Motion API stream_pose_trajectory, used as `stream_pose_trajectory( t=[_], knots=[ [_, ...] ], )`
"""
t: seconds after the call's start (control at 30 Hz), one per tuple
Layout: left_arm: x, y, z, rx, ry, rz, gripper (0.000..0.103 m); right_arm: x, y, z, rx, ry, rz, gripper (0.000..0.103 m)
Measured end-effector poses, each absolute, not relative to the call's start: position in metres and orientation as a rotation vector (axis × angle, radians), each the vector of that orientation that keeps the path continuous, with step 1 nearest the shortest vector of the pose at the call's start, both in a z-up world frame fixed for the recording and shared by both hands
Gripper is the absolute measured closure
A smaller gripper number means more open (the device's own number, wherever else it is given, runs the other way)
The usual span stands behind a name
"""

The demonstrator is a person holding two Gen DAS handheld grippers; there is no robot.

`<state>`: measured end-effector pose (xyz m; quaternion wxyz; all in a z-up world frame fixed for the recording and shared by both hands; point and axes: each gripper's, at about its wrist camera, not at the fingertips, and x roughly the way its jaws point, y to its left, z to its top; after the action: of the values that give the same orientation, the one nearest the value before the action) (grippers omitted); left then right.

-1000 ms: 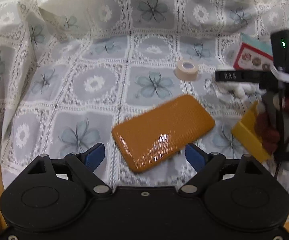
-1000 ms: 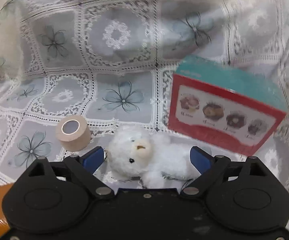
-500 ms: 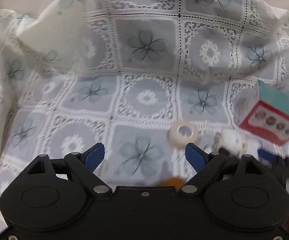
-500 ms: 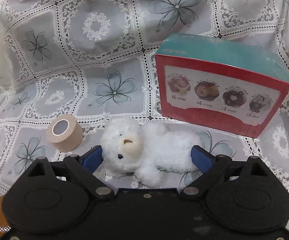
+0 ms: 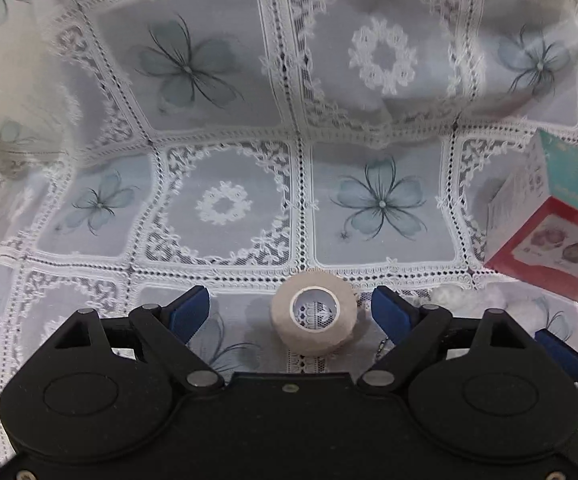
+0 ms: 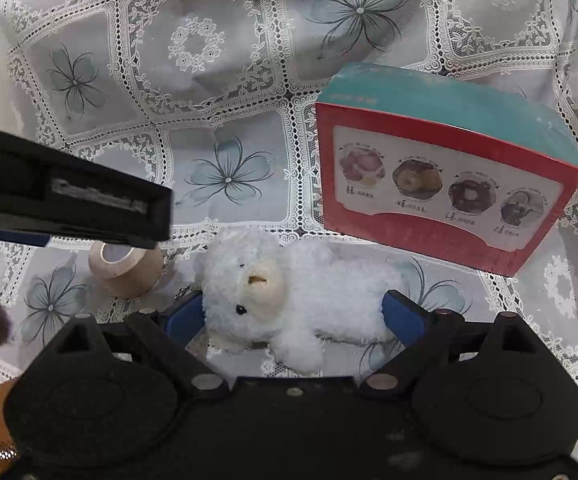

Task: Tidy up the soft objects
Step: 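Grasp the beige tape roll with the left tool while the right tool grasps the white plush lamb, then lift the tape roll and plush lamb and carry both over the basket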

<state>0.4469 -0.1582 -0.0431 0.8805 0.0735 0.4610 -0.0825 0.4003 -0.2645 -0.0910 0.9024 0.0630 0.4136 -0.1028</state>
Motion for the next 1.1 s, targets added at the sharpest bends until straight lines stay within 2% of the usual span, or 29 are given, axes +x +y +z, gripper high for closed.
stream_pose_trajectory(
  t=[0.07,0.1,0.13,0.2,0.47,0.9,1.1],
  knots=[
    [0.452,-0.159,-0.047,0.152,0.979,-0.167,0.019,0.401,-0.263,-0.092,0.125,0.856,-0.214,0.008],
    [0.455,-0.158,-0.048,0.15,0.983,-0.166,0.024,0.402,-0.262,-0.092,0.124,0.856,-0.215,0.008],
    [0.456,-0.157,-0.05,0.148,0.985,-0.171,0.039,0.402,-0.262,-0.092,0.124,0.856,-0.215,0.008],
    [0.458,-0.154,-0.052,0.119,1.0,-0.222,0.054,0.402,-0.261,-0.093,0.123,0.857,-0.215,0.008],
    [0.439,-0.123,-0.043,0.101,0.964,-0.184,0.055,0.404,-0.262,-0.093,0.121,0.854,-0.218,0.009],
    [0.349,-0.061,0.0,0.05,0.867,-0.109,0.055,0.394,-0.255,-0.089,0.071,0.791,-0.209,0.043],
    [0.303,-0.049,-0.005,0.033,0.887,-0.119,0.055,0.389,-0.259,-0.087,0.098,0.774,-0.195,0.044]
  ],
)
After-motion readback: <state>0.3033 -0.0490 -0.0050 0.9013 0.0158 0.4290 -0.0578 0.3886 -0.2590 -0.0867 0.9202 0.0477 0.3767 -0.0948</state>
